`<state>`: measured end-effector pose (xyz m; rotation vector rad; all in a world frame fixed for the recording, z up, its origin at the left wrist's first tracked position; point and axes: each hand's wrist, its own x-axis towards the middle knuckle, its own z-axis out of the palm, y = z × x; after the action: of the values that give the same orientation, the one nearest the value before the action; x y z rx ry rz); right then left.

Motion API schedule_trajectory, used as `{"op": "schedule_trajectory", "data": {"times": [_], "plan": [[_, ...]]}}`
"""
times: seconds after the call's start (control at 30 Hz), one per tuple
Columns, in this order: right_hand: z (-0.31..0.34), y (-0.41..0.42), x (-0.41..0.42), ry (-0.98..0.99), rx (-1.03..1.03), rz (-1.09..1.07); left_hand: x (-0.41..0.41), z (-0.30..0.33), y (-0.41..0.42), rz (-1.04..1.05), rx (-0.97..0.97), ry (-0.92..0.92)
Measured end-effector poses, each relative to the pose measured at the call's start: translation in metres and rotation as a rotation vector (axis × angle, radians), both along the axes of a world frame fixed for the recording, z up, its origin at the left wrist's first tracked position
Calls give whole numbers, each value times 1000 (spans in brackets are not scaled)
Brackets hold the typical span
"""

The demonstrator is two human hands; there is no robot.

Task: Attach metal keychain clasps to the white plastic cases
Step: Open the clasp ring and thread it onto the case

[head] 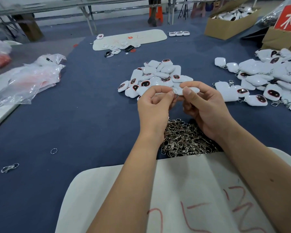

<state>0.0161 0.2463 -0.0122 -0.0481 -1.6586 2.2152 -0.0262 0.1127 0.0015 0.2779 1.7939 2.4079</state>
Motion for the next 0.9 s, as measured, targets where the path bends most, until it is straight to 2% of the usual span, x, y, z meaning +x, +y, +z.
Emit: {"op": "schedule_trajectory", "data": {"times": [0.47,0.7,0.77,0.9], "plan": [[1,1,0,-14,-7,-50,-4,-4,-3,39,-318,248],[-1,-1,-1,-55,66,-102,-6,-11,-7,3,-530,504],[0,-1,-1,-66,51,-125,-5,-11,-4,25,-491,452],[1,1,-3,-20,-51,-57,-3,-9,5,55,-181,66]]}}
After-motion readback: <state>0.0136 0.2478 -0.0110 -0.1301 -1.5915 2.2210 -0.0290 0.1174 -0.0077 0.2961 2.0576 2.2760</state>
